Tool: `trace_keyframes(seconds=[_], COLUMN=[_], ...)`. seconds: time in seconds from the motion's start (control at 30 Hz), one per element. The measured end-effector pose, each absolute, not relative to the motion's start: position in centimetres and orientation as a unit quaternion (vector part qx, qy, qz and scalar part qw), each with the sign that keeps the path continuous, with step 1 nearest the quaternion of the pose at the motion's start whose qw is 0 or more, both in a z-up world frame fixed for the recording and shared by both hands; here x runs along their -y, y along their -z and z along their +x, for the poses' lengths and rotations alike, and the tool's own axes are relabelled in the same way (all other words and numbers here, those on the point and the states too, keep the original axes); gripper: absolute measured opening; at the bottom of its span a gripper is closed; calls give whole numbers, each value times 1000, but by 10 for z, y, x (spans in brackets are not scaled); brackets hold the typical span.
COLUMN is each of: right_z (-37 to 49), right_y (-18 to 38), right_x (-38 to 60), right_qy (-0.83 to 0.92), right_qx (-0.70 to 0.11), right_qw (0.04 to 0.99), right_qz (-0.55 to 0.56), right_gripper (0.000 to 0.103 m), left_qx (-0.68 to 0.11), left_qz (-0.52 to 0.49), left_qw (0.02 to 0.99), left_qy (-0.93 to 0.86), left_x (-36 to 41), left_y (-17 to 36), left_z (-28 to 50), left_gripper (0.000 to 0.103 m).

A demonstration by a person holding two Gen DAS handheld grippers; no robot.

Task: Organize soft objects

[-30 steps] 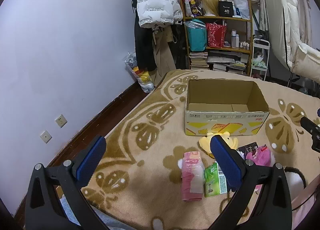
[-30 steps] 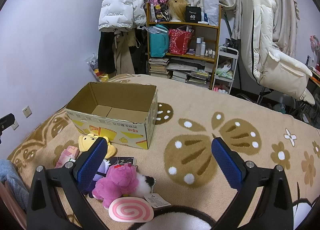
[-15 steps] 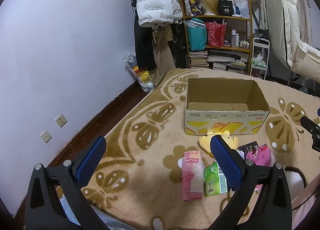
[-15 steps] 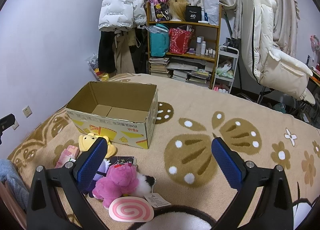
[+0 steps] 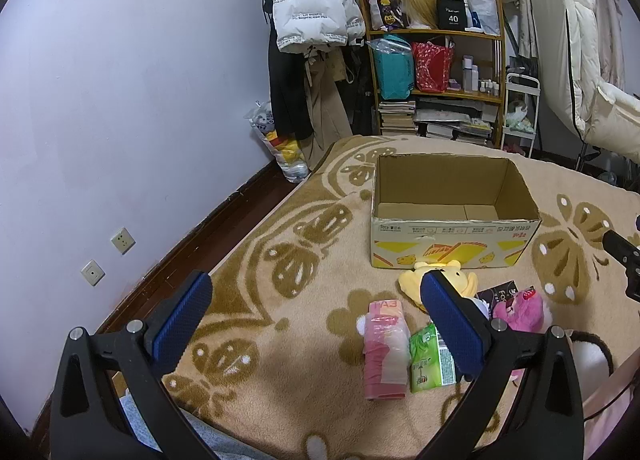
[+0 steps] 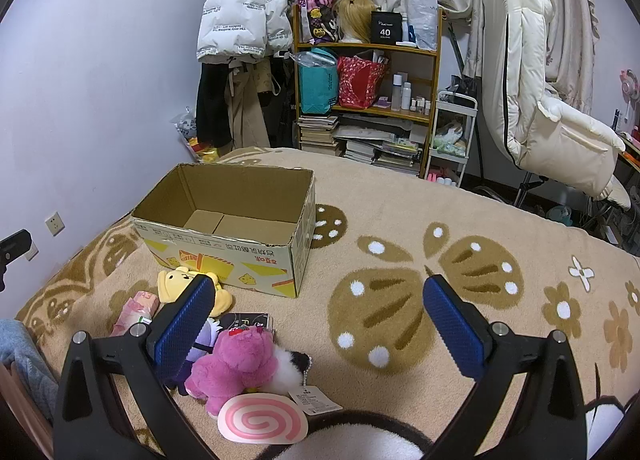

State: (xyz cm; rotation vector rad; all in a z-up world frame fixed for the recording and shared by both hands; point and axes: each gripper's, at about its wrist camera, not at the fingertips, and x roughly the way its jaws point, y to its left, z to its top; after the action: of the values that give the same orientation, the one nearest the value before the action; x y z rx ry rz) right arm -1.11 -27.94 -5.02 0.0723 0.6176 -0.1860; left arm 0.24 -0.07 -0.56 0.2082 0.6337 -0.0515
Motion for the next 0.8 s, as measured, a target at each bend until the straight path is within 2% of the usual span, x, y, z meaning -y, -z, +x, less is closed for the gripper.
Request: trace_keyframes(seconds=[0.8], right_z=[-11], right_y=[50], right_x=[280], right_qy=[91], right_qx=[-303], right_qw=[948], right_qz=[36], right_gripper=[103], left_qx=[-315], left_qz=[102], left_qw=[943], left_qy=[22], left_x=[-3], left_y=[8], left_z=[5], left_gripper=[103])
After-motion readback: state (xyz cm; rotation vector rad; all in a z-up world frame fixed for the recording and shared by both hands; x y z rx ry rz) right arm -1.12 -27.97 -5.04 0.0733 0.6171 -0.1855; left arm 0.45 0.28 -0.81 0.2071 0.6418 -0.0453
